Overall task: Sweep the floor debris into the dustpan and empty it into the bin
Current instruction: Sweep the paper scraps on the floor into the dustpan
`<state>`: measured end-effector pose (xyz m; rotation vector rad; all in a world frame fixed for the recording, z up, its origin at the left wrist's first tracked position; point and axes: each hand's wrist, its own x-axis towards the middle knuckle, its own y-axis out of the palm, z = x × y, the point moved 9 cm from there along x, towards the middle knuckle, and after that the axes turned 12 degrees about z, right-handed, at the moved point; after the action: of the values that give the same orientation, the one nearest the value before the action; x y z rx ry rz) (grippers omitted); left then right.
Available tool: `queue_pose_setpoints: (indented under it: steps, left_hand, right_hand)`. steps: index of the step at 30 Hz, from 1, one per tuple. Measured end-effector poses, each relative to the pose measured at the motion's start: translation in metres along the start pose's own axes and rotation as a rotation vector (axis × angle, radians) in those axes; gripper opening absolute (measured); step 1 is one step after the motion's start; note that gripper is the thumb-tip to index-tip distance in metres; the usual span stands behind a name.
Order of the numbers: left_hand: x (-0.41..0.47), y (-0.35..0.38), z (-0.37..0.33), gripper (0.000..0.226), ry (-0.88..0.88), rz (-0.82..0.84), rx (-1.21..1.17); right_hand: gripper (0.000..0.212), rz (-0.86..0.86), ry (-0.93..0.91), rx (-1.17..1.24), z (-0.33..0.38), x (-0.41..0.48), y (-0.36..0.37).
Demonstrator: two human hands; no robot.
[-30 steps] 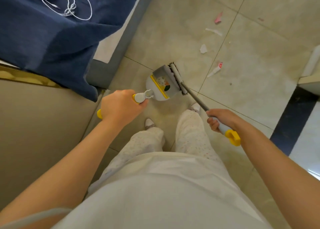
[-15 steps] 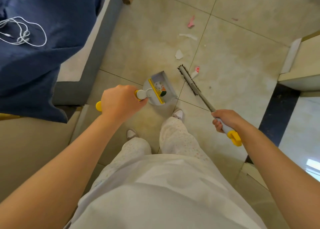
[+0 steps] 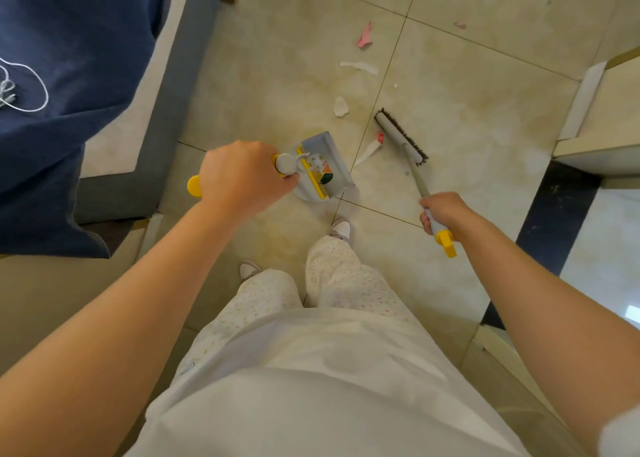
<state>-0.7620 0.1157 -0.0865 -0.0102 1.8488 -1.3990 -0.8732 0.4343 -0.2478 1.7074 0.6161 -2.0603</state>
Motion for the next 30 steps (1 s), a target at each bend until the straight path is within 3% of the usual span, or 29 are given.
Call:
queue_pose_setpoints:
  steps: [13, 19, 30]
  left_hand:
    - [0.009, -0.014, -0.028, 0.051, -0.034, 0.0, 0.023]
    - [0.002, -0.014, -0.009, 0.053, -0.065, -0.027, 0.006]
    - [0.01, -0.023, -0.003, 0.05, -0.083, -0.053, -0.039]
  right_hand:
    - [0.016, 0.269, 0.131, 0.12, -0.049, -0.031, 0.046]
    - [0.016, 0.236, 0.104, 0.193, -0.058, -0.044, 0.041]
    - [0.013, 0.152, -0.019, 0.103, -0.015, -0.04, 0.011]
